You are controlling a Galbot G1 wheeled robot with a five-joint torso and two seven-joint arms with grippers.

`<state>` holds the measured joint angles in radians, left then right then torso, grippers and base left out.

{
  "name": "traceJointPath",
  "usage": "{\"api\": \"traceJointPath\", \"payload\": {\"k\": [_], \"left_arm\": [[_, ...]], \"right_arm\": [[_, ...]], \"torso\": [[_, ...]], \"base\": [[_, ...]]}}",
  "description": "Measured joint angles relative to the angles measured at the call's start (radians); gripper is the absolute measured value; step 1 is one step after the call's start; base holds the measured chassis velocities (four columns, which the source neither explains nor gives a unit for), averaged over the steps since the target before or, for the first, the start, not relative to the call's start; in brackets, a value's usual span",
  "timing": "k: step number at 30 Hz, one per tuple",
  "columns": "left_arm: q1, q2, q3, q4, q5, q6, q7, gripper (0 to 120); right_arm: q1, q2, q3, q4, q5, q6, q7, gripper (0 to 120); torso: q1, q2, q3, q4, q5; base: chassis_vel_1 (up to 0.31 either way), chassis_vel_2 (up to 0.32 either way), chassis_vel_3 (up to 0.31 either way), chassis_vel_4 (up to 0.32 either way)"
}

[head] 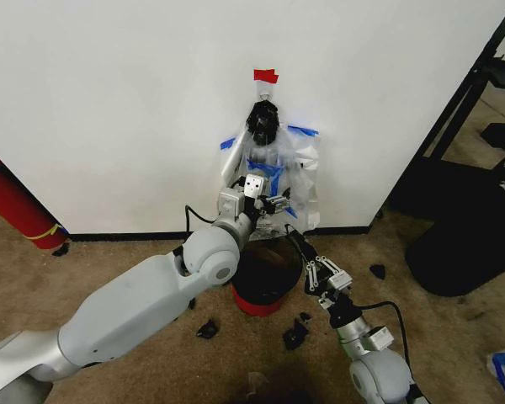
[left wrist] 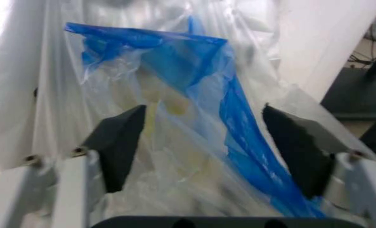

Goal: Pick up the garbage bag from the wall and place it over the trash bin.

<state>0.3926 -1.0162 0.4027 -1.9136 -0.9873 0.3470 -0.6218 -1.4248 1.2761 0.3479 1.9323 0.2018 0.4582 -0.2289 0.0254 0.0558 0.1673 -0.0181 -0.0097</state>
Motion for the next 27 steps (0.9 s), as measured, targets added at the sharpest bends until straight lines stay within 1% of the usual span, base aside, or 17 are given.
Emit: {"api": "traceJointPath", "payload": {"k": [5,7,8,14,16,17,18,19,22,23,25,27], "left_arm": [[0.004,0.015,0.005,-0.005,-0.003,-0.003,-0.002,48],[0.001,0.016,0.008,-0.007,-0.005,-0.004,-0.007,41],[0.001,0.016,0.008,-0.007,-0.005,-0.004,-0.007,41],[-0.001,0.033,0.011,-0.018,-0.022,-0.013,-0.017,15],[0.007,0.034,0.007,-0.024,-0.024,-0.015,-0.020,13],[0.016,0.035,0.000,-0.030,-0.025,-0.017,-0.022,9],[0.025,0.036,-0.006,-0.036,-0.026,-0.020,-0.024,3],[0.041,0.037,-0.017,-0.048,-0.027,-0.025,-0.027,0],[0.102,0.036,-0.065,-0.096,-0.028,-0.046,-0.036,0],[0.102,0.036,-0.065,-0.096,-0.028,-0.046,-0.036,0],[0.151,0.022,-0.115,-0.138,-0.028,-0.053,-0.046,0],[0.195,0.006,-0.163,-0.170,-0.027,-0.063,-0.053,0]], "right_arm": [[0.004,0.001,0.001,0.003,-0.002,-0.005,0.000,0],[0.005,0.000,0.001,0.005,-0.003,-0.006,0.000,0],[0.005,0.000,0.001,0.005,-0.003,-0.006,0.000,0],[0.008,0.001,0.000,0.005,0.000,-0.009,0.010,0],[0.007,0.001,-0.003,0.006,0.001,-0.010,0.012,0],[0.006,0.001,-0.004,0.007,0.002,-0.010,0.013,0],[0.006,0.001,-0.004,0.007,0.002,-0.011,0.014,0],[0.005,0.001,-0.006,0.008,0.002,-0.011,0.015,0],[-0.001,-0.003,-0.007,0.022,0.000,-0.030,0.015,0],[-0.001,-0.003,-0.007,0.022,0.000,-0.030,0.015,0],[-0.015,-0.011,-0.007,0.044,-0.004,-0.054,0.016,0],[-0.035,-0.030,0.002,0.072,-0.012,-0.077,0.032,8]], "torso": [[0.000,0.000,0.000,0.0003,0.0000],[0.000,0.000,0.000,0.0001,0.0000],[0.000,0.000,0.000,0.0001,0.0000],[0.000,0.000,0.000,0.0001,-0.0001],[0.000,0.000,0.000,0.0001,0.0000],[0.000,0.000,0.000,-0.0001,0.0000],[0.000,0.000,0.000,-0.0001,-0.0001],[0.000,0.000,0.000,0.0000,0.0000],[0.000,0.000,0.000,0.0002,0.0000],[0.000,0.000,0.000,0.0002,0.0000],[0.000,0.000,0.000,0.0001,0.0000],[0.000,0.000,0.000,0.0002,0.0000]], "base": [[0.000,0.000,0.000,0.000],[0.000,0.000,0.000,0.000],[0.000,0.000,0.000,0.000],[0.000,0.000,0.000,0.000],[0.000,0.000,0.000,0.000],[0.000,0.000,0.000,0.000],[0.000,0.000,0.000,0.000],[0.000,0.000,0.000,0.000],[0.000,0.000,0.000,0.000],[0.000,0.000,0.000,0.000],[0.000,0.000,0.000,0.000],[0.000,0.000,0.000,0.000]]}}
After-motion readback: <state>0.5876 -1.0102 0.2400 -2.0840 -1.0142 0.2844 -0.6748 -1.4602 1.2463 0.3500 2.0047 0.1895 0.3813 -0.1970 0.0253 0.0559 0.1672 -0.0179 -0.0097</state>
